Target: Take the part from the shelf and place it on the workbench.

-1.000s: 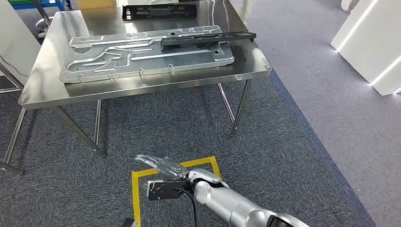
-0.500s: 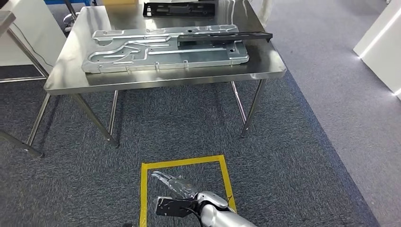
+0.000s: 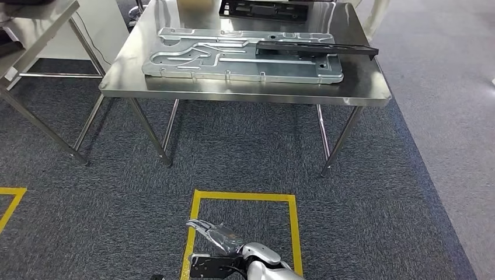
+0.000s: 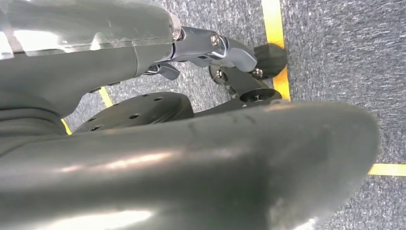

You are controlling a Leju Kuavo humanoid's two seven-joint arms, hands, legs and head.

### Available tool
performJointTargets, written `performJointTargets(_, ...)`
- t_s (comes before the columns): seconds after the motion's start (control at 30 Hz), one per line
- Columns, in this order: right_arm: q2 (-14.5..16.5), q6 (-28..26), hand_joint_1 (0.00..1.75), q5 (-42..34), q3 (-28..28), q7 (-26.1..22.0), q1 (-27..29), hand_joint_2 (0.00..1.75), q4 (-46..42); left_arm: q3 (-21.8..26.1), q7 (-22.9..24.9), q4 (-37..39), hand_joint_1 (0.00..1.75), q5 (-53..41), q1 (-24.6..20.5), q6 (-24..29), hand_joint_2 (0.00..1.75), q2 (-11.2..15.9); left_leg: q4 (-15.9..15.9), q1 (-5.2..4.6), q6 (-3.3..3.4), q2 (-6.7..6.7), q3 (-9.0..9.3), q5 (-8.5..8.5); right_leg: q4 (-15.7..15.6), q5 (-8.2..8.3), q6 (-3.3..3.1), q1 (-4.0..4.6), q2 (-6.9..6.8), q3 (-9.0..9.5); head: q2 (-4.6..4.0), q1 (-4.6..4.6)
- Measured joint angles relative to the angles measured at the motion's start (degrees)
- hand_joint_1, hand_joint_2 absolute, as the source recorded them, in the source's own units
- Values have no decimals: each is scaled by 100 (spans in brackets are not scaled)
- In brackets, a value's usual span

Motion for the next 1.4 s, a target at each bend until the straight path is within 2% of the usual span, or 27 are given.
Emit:
performJointTargets(0.03,9,-3,0,12,-1,0,2,0,-10,1,8,0,0,-5,6,4,0,1,6,10,-33,20,-19,-1,-25,26,-50,3,-70,3,0,0)
performJointTargets(0.1,33,-12,0,36,-2,-2,7,0,-36,3,27,0,0,-15,5,8,0,3,294,-1,-56,264,-159,-198,-83,78,-150,2,-230,3,0,-1)
performJointTargets(0.17,39,-17,0,69,-10,5,35,0,-50,4,36,0,0,-16,-21,8,0,4,1020,-16,-52,550,-456,-613,-95,93,-207,49,-414,-17,0,-2)
performJointTargets(0.23,32,-16,0,115,-27,24,79,0,-55,4,38,0,0,-19,-33,8,0,4,1602,-14,-53,633,-661,-855,-87,94,-231,104,-605,-45,0,-2)
performJointTargets(0.27,29,-16,0,133,-38,33,95,0,-66,4,39,0,0,-23,-30,8,0,5,1601,-17,-44,655,-611,-824,-81,95,-238,127,-691,-56,0,-2)
performJointTargets(0.3,28,-17,0,147,-47,41,104,0,-82,4,40,0,0,-29,-27,8,0,8,1364,-24,-23,690,-439,-697,-74,94,-242,146,-768,-61,0,-2)
performJointTargets(0.33,28,-18,0,158,-56,45,108,0,-107,4,41,0,0,-33,-30,8,0,13,973,-41,13,771,-188,-532,-66,91,-244,163,-841,-61,0,-2)
performJointTargets(0.4,25,-20,0,181,-77,48,109,0,-157,4,42,0,0,-41,-63,8,0,27,247,-121,105,1047,235,-347,-44,80,-223,207,-969,-65,0,-1)
performJointTargets(0.47,21,-20,0,204,-90,49,113,0,-190,4,44,0,0,-49,-90,8,0,38,7,-184,168,1163,328,-337,-28,78,-186,236,-1091,-73,0,-1)
performJointTargets(0.53,20,-20,0,218,-95,50,114,0,-221,4,53,0,0,-54,-83,8,0,43,-26,-158,210,1029,303,-286,-7,60,-138,229,-1141,-68,0,0)
performJointTargets(0.6,15,-21,0,225,-101,50,114,0,-257,4,65,0,0,-56,-88,7,0,45,-63,-116,259,903,291,-228,216,-121,-59,185,-853,-150,0,0)
performJointTargets(0.67,-9,-22,0,228,-115,51,135,0,-272,4,69,0,0,-58,-117,6,0,38,-70,-104,292,768,249,-186,875,-498,9,124,-501,-449,0,0)
performJointTargets(0.7,-25,-21,0,229,-122,52,155,0,-272,4,71,0,0,-58,-127,6,0,36,-68,-103,296,690,223,-170,1259,-661,28,103,-440,-630,0,0)
performJointTargets(0.73,-40,-20,0,233,-127,52,175,0,-272,4,74,0,0,-58,-130,6,0,34,-64,-102,291,604,202,-156,1526,-732,43,85,-421,-756,0,0)
performJointTargets(0.77,-49,-17,0,239,-128,52,189,0,-272,5,81,0,0,-57,-128,7,0,35,-57,-100,279,517,187,-143,1583,-686,53,67,-414,-782,0,0)
performJointTargets(0.8,-55,-15,0,249,-129,52,195,0,-273,5,88,0,0,-55,-126,8,0,36,-47,-96,267,432,179,-135,1408,-533,58,48,-399,-694,0,0)
performJointTargets(0.83,-56,-14,0,264,-130,51,195,0,-274,6,95,0,0,-52,-128,8,0,36,-34,-90,251,351,175,-131,1052,-319,59,26,-341,-514,0,0)
performJointTargets(0.9,-57,-11,0,308,-131,48,187,0,-275,7,103,0,0,-42,-149,9,0,36,2,-84,196,200,146,-124,334,-44,45,-13,-56,-165,0,-1)
performJointTargets(0.97,-57,-5,0,346,-133,43,185,0,-274,7,109,0,0,-33,-171,10,0,38,11,-71,105,73,90,-94,64,-6,3,-7,112,-60,0,-1)
performJointTargets(1.03,-43,1,0,372,-134,35,182,0,-274,8,114,0,0,-28,-167,14,0,44,-13,-45,16,-20,48,-59,30,29,-76,7,-7,-66,0,-1)
performJointTargets(1.1,-20,4,0,395,-134,19,172,0,-274,10,118,0,0,-22,-156,21,0,48,162,-49,-31,177,-52,-179,-23,70,-171,-2,-159,-56,0,-1)
performJointTargets(1.17,-12,5,0,411,-134,1,176,0,-268,11,120,0,0,-12,-172,26,0,50,799,-60,-55,510,-340,-541,-49,84,-234,24,-341,-59,0,-1)
performJointTargets(1.23,-19,5,0,421,-134,-10,189,0,-251,13,120,0,0,-2,-182,26,0,50,1507,-56,-77,634,-639,-846,-46,79,-257,65,-533,-72,0,-2)
performJointTargets(1.27,-22,5,0,423,-134,-14,193,0,-242,15,120,0,0,3,-177,26,0,50,1627,-56,-80,655,-667,-858,-43,76,-262,82,-620,-76,0,-2)
performJointTargets(1.3,-22,6,0,425,-134,-19,193,0,-236,17,119,0,0,8,-170,26,0,51,1512,-57,-72,674,-575,-766,-40,73,-264,95,-700,-75,0,-2)
performJointTargets(1.33,-21,7,0,426,-134,-27,190,0,-233,22,116,0,0,16,-166,26,0,51,1178,-62,-48,728,-372,-597,-37,68,-263,109,-775,-70,0,-2)
performJointTargets(1.4,-16,9,0,429,-134,-52,184,0,-232,37,108,0,0,30,-183,26,0,53,367,-111,34,1009,81,-333,-27,52,-249,148,-907,-58,0,-2)
